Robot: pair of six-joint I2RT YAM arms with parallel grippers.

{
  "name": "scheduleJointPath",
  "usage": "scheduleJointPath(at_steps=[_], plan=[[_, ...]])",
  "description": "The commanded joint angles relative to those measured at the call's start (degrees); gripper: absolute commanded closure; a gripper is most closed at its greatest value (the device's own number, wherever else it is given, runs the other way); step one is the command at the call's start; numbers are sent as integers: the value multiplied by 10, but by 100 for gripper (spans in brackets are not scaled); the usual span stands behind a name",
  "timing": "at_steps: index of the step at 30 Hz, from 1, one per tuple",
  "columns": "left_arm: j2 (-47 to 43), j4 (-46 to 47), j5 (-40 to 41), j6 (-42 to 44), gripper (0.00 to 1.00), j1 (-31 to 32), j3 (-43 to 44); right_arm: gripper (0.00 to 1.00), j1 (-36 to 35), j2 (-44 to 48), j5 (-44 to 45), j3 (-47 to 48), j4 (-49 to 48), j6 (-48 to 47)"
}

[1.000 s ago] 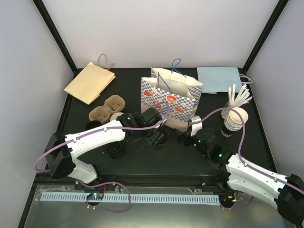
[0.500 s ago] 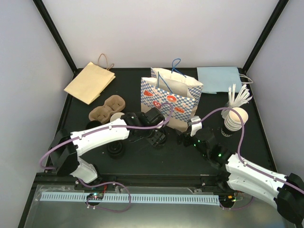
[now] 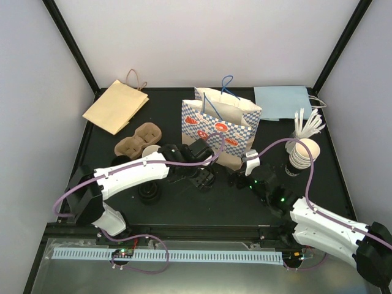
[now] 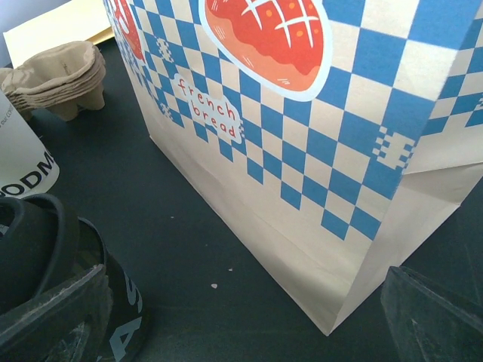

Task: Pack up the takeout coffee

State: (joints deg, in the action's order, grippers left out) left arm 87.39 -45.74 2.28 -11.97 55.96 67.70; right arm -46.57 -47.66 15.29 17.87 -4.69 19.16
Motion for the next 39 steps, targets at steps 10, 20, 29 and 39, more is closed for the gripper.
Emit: scheduleJointPath(at_steps=[10,20,29,39], plan=[[22,-12,-5,12,36,5,27,0,2,-4,-1,5,-19,-6],[50,-39,10,15,36,8,50,0,2,-25,-65,5,-27,3],[80,-64,14,19,36,8,64,1,26,-55,-128,16,-4,100],[100,-74,10,24,36,8,72,11,91,-74,-307,20,-41,199]])
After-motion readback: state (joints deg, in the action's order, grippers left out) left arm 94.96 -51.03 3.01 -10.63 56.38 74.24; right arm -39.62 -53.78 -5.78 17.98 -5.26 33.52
